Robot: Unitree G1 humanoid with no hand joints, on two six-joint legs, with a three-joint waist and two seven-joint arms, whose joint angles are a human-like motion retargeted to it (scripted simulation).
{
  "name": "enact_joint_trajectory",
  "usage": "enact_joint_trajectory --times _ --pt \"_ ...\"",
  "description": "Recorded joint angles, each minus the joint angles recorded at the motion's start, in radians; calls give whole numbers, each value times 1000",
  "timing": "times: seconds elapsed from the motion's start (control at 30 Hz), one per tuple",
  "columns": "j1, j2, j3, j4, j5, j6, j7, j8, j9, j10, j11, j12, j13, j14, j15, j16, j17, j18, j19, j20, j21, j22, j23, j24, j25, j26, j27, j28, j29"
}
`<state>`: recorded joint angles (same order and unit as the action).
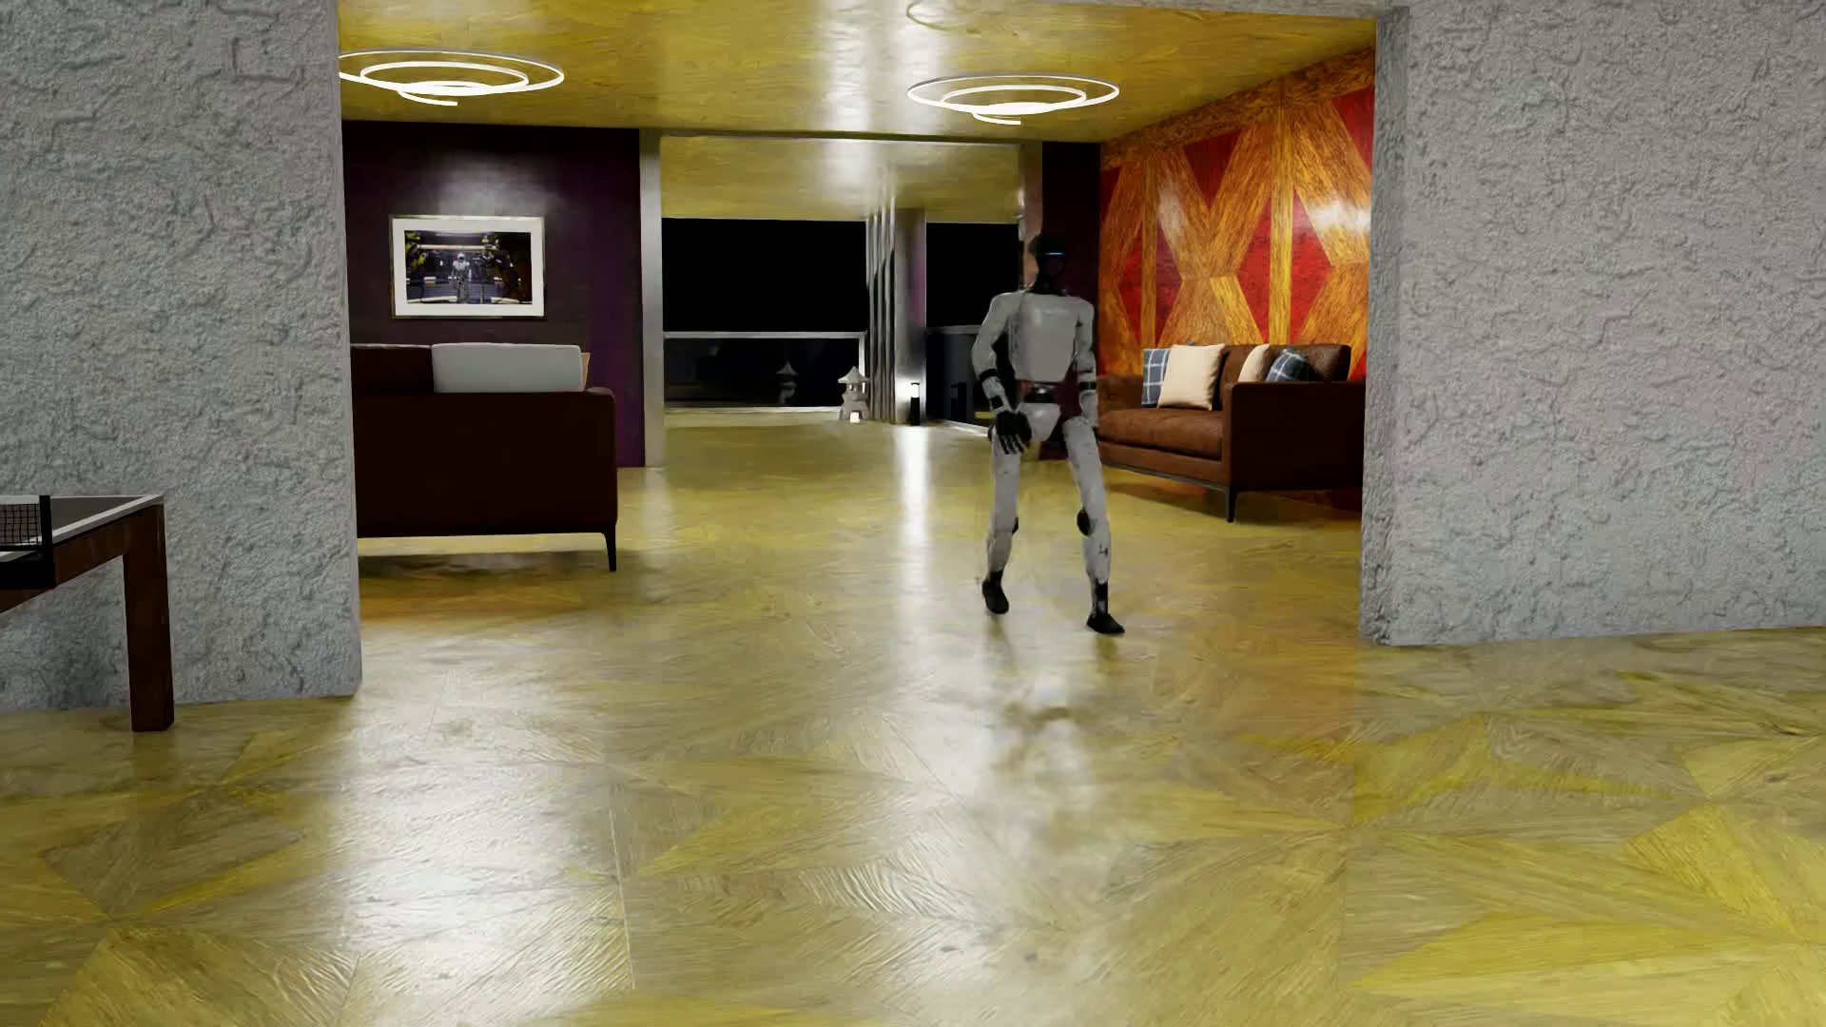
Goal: Rotate left
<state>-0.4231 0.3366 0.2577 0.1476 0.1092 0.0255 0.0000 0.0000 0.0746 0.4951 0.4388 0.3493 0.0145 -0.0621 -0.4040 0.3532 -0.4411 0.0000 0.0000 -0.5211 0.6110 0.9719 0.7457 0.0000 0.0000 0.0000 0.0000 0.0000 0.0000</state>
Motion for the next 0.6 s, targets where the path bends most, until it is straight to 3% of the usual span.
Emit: enact_joint_trajectory --times 0.03,0.07,0.1,0.13,0.17,0.2,0.23,0.27,0.3,0.33,0.37,0.4,0.43,0.47,0.5,0.53,0.57,0.6 --pt "-19 48 29 -29 -30 -16 0 0 14 93 36 -8 21 8 54 3 -2 0 0 -19 -58 13 -30 0 0 0 0 0 0" --pt "-44 38 49 -48 -59 -34 0 0 -4 184 132 -7 41 66 176 2 15 0 0 -25 -87 32 -16 0 0 0 0 0 0" --pt "-14 8 57 -100 -108 -70 0 0 3 272 307 -10 74 32 386 1 49 0 0 -24 -100 60 17 0 0 0 0 0 0" --pt "19 -109 34 -134 -101 -66 0 0 1 287 566 -24 104 -23 563 -6 61 0 0 -7 -87 69 32 0 0 0 0 0 0" --pt "89 -230 13 -178 -122 -74 0 0 22 279 835 -27 115 -75 569 -13 75 0 0 26 -61 48 54 0 0 0 0 0 0" --pt "186 -349 -24 -169 -119 -60 0 0 41 243 991 -43 115 -99 502 -12 74 0 0 15 15 18 71 0 0 0 0 0 0" --pt "268 -457 -83 -146 -89 -28 0 0 42 203 1010 -50 139 -109 484 -15 97 0 0 20 13 -24 100 0 0 0 0 0 0" --pt "335 -547 -156 -142 -83 -1 0 0 53 162 914 -72 189 -123 516 -12 71 0 0 9 36 -68 33 0 0 0 0 0 0" --pt "420 -598 -206 -118 -68 10 0 0 64 127 711 -92 193 -137 609 2 88 0 0 5 94 -105 128 0 0 0 0 0 0" --pt "476 -661 -255 -119 -69 17 0 0 50 84 476 -103 224 -154 667 4 98 0 0 31 53 -151 155 0 0 0 0 0 0" --pt "562 -673 -284 -115 -58 21 0 0 41 43 225 -110 248 -185 576 12 98 0 0 47 45 -189 183 0 0 0 0 0 0" --pt "625 -669 -299 -135 -48 8 0 0 24 10 110 -123 265 -226 176 24 92 0 0 82 75 -227 188 0 0 0 0 0 0" --pt "660 -690 -309 -140 -57 2 0 0 -3 8 -278 -127 288 -286 484 39 81 0 0 112 97 -255 187 0 0 0 0 0 0" --pt "690 -709 -321 -157 -59 -8 0 0 -12 10 -334 -134 309 -326 548 47 76 0 0 139 120 -256 197 0 0 0 0 0 0" --pt "722 -745 -339 -153 -44 5 0 0 -3 34 53 -127 318 -337 163 41 73 0 0 174 138 -248 210 0 0 0 0 0 0" --pt "744 -750 -344 -146 -11 18 0 0 -3 92 89 -111 329 -303 276 32 69 0 0 209 140 -222 220 0 0 0 0 0 0" --pt "692 -751 -339 -92 45 64 0 0 -9 257 86 -99 340 -161 451 14 66 0 0 221 125 -191 232 0 0 0 0 0 0" --pt "641 -732 -320 -48 87 85 0 0 12 489 161 -75 345 43 573 -2 61 0 0 212 136 -143 252 0 0 0 0 0 0"
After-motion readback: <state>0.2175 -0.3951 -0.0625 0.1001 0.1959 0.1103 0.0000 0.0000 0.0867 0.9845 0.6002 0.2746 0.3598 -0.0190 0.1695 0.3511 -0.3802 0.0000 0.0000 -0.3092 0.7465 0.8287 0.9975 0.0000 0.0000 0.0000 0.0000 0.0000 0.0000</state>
